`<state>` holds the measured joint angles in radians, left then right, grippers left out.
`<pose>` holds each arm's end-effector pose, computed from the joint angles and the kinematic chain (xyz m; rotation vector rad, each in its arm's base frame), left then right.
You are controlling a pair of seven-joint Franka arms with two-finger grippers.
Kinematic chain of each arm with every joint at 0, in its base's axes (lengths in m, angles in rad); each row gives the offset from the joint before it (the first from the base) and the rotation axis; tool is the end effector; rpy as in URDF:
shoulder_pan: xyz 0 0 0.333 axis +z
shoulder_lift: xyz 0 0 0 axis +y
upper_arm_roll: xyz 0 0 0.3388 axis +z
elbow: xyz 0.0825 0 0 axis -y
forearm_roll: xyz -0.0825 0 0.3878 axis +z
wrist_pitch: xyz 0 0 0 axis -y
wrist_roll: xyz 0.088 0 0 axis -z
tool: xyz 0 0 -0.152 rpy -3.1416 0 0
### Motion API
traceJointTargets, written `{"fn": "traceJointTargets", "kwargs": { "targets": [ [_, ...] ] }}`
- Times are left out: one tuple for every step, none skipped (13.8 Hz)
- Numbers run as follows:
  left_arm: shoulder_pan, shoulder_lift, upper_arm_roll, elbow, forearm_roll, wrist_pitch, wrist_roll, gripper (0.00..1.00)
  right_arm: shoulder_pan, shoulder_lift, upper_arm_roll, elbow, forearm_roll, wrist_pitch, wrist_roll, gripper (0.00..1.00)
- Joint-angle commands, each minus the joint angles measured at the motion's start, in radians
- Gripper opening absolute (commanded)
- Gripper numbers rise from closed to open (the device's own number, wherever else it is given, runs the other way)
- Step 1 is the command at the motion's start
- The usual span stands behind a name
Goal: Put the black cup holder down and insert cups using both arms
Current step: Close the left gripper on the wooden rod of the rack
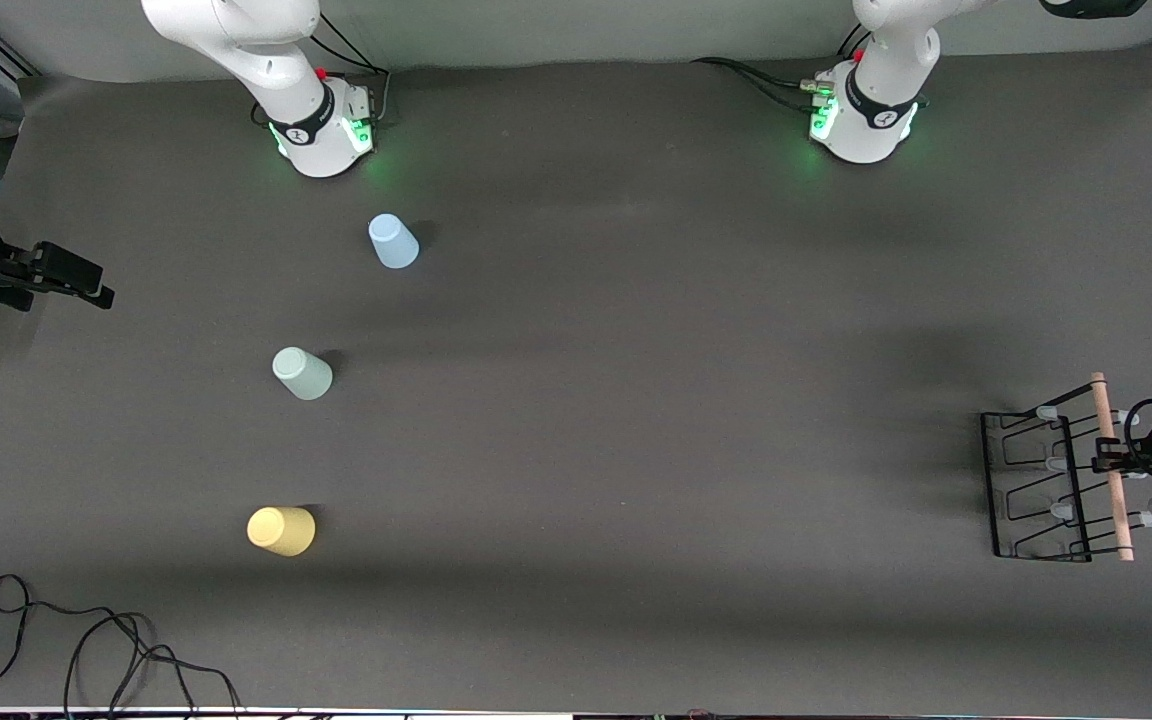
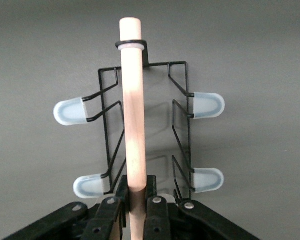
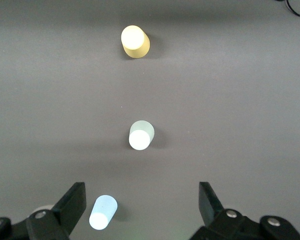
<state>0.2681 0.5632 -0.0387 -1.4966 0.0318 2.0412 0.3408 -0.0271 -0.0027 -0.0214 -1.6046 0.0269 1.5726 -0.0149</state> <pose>0.6966 0.1697 0.3127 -3.1337 0.1887 0.0306 0.5548 -0.0229 0.5880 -3.1130 0.0530 0.0443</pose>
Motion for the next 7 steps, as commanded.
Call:
{"fn": "traceJointTargets", "kwargs": {
  "targets": [
    [-0.052,-0.014,0.000,0.082,0.013,-0.140,-0.121,0.00,0.010,-0.011,-0.006,0.000,0.014,0.001,0.019,1.00],
    [-0.075,-0.016,0.000,0.110,0.008,-0.192,-0.187,0.00,0.010,-0.013,-0.006,0.000,0.014,0.001,0.019,1.00],
    [-0.108,-0.020,0.000,0.136,0.005,-0.240,-0.253,0.00,0.010,-0.011,-0.006,0.000,0.014,0.001,0.019,1.00],
    [-0.139,-0.032,0.000,0.145,0.003,-0.275,-0.313,0.00,0.010,-0.011,-0.006,0.000,0.014,0.003,0.019,1.00],
    [-0.164,-0.048,-0.001,0.145,0.002,-0.303,-0.360,0.00,0.010,-0.011,-0.006,0.000,0.014,0.004,0.019,1.00],
    [-0.190,-0.061,-0.001,0.144,0.002,-0.332,-0.402,0.00,0.010,-0.011,-0.006,-0.002,0.014,0.003,0.018,1.00],
    [-0.222,-0.069,-0.001,0.145,0.000,-0.360,-0.446,0.00,0.012,-0.011,-0.006,0.000,0.013,0.003,0.019,1.00]
  ]
}}
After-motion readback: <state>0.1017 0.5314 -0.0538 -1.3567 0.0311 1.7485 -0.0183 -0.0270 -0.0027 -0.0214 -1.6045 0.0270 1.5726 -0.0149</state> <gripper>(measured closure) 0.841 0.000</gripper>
